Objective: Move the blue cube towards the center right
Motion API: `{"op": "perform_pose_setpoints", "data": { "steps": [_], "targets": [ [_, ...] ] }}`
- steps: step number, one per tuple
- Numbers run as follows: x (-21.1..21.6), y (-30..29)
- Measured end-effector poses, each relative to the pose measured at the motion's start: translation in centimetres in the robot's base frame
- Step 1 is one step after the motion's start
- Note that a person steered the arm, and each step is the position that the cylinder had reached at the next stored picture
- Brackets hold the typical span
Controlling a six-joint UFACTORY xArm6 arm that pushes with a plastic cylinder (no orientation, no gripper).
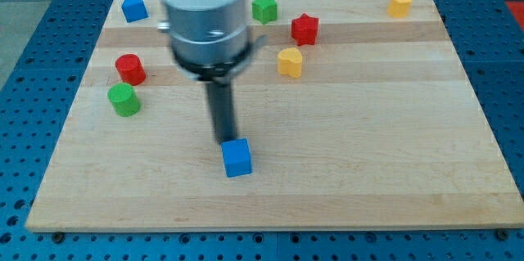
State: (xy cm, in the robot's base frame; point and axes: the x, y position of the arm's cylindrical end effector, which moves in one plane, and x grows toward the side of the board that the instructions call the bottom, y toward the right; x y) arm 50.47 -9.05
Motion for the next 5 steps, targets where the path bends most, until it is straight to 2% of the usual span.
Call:
{"op": "perform_pose_setpoints", "data": {
  "steps": [1, 2, 4, 5],
  "targets": [
    [2.6, -5.3],
    [4.9, -2.0],
    [-0.2, 15.6],
    [0.0, 13.7]
  ]
}}
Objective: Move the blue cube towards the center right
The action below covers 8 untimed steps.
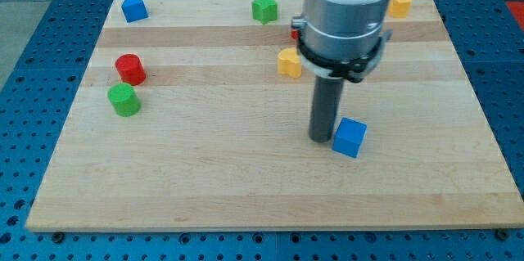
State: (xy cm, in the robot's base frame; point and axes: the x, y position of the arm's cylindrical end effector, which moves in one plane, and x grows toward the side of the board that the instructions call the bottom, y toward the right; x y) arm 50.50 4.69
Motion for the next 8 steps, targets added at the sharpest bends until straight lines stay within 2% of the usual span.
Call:
{"op": "perform_pose_setpoints", "data": {
  "steps": [1, 2, 3, 4, 5, 6, 8],
  "targets": [
    [3.1, -3.4],
    [4.9, 0.4],
    [1.7, 5.5],
    [-4.4, 8.4],
    [-5.7, 11.6],
    [-5.1, 11.6],
    [-7.4, 12.6]
  ]
}}
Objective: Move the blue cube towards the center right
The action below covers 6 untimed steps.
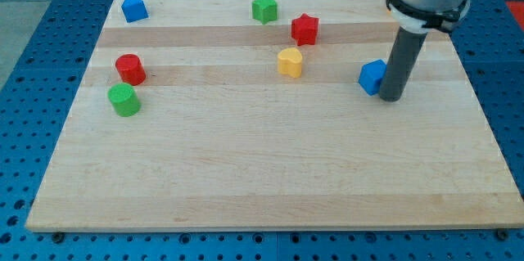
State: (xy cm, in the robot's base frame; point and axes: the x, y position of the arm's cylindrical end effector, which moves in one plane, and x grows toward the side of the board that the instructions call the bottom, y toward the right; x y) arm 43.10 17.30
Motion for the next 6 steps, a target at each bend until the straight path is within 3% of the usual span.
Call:
{"op": "perform_pose_setpoints", "data": {
  "steps": [4, 6],
  "targets": [
    [-0.1, 0.1],
    [0.7, -8.5]
  ]
}}
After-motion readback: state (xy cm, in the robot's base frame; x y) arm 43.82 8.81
